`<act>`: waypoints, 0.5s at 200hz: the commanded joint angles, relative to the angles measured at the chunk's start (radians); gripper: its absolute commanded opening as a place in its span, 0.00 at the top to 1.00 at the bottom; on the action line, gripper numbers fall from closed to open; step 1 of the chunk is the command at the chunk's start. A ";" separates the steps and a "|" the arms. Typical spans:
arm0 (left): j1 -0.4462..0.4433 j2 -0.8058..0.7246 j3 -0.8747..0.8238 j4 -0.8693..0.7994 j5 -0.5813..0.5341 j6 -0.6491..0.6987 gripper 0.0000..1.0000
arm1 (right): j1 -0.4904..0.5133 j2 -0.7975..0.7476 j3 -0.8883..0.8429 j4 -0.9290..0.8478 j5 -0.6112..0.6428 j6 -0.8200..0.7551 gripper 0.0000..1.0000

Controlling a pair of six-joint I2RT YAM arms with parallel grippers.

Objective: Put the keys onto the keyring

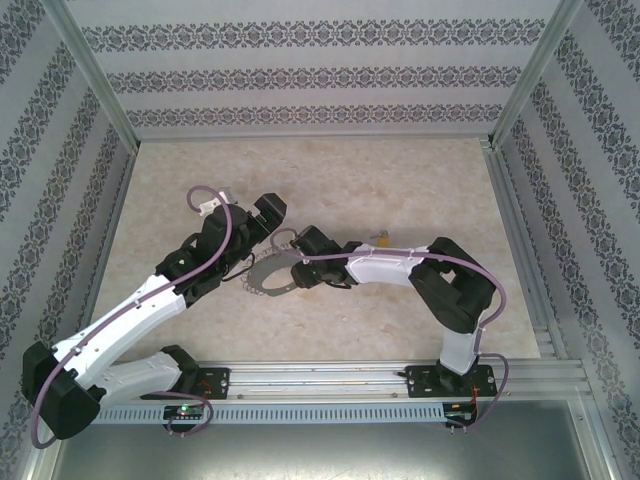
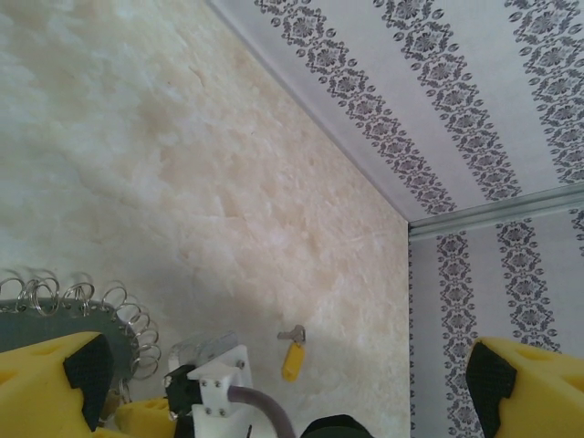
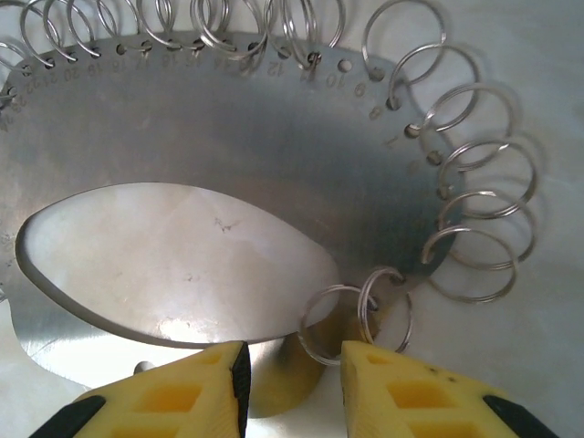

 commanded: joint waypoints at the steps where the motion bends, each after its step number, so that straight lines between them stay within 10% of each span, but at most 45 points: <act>1: -0.019 -0.016 0.030 -0.005 -0.041 0.029 0.00 | 0.015 0.026 0.035 -0.035 0.047 -0.028 0.66; 100: -0.027 -0.029 0.032 -0.016 -0.072 0.047 0.00 | 0.055 0.045 0.057 -0.072 0.177 -0.078 0.64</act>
